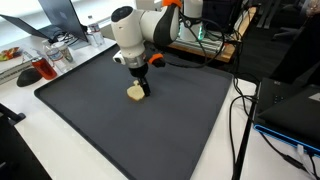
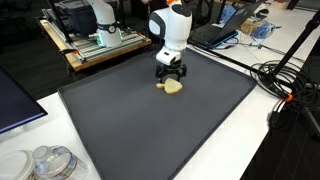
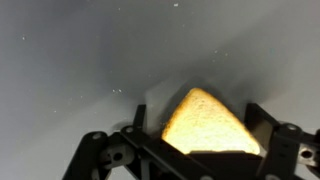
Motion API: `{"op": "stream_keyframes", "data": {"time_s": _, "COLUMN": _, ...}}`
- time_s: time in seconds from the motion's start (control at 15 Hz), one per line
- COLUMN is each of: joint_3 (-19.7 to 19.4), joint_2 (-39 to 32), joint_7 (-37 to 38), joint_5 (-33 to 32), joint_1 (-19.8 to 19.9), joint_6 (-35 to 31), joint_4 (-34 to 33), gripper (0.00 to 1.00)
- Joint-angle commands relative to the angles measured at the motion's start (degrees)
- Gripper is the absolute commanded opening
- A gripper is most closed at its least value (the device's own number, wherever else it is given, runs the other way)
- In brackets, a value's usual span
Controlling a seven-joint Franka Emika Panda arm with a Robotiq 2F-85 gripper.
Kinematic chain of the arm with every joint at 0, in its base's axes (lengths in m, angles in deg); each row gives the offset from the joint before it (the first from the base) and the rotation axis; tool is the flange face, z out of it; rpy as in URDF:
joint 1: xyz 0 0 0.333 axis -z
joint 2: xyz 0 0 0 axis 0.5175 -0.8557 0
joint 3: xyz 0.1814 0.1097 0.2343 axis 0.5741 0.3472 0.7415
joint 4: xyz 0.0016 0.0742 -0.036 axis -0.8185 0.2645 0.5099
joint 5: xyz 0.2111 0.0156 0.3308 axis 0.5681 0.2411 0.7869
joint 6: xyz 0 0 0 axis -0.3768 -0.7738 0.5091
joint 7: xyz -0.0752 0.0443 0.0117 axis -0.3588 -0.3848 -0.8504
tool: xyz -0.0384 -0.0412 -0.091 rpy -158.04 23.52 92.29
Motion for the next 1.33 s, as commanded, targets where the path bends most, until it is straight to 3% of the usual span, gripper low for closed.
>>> {"op": "stream_keyframes", "data": {"time_s": 0.0, "joint_3": -1.5, "joint_2": -1.4, "joint_7": 1.3, "joint_5": 0.1, "joint_1": -1.0, "joint_6": 0.1, "joint_4": -1.7, "gripper": 1.0}}
{"op": "stream_keyframes", "data": {"time_s": 0.2, "joint_3": -1.5, "joint_2": -1.8, "joint_7": 0.8, "joint_5": -0.1, "joint_1": -1.0, "joint_6": -0.1, "joint_4": -2.4, "gripper": 1.0}}
{"op": "stream_keyframes", "data": {"time_s": 0.33, "joint_3": -1.5, "joint_2": -2.0, "joint_7": 0.4, "joint_5": -0.3, "joint_1": -1.0, "joint_6": -0.5, "joint_4": -2.7, "gripper": 0.74}}
{"op": "stream_keyframes", "data": {"time_s": 1.0, "joint_3": -1.5, "joint_2": -2.5, "joint_7": -0.1, "joint_5": -0.7, "joint_1": -1.4, "joint_6": -0.8, "joint_4": -4.6, "gripper": 0.03}}
{"op": "stream_keyframes", "data": {"time_s": 1.27, "joint_3": -1.5, "joint_2": -2.8, "joint_7": -0.2, "joint_5": -1.0, "joint_1": -1.6, "joint_6": -0.1, "joint_4": -5.2, "gripper": 0.03}}
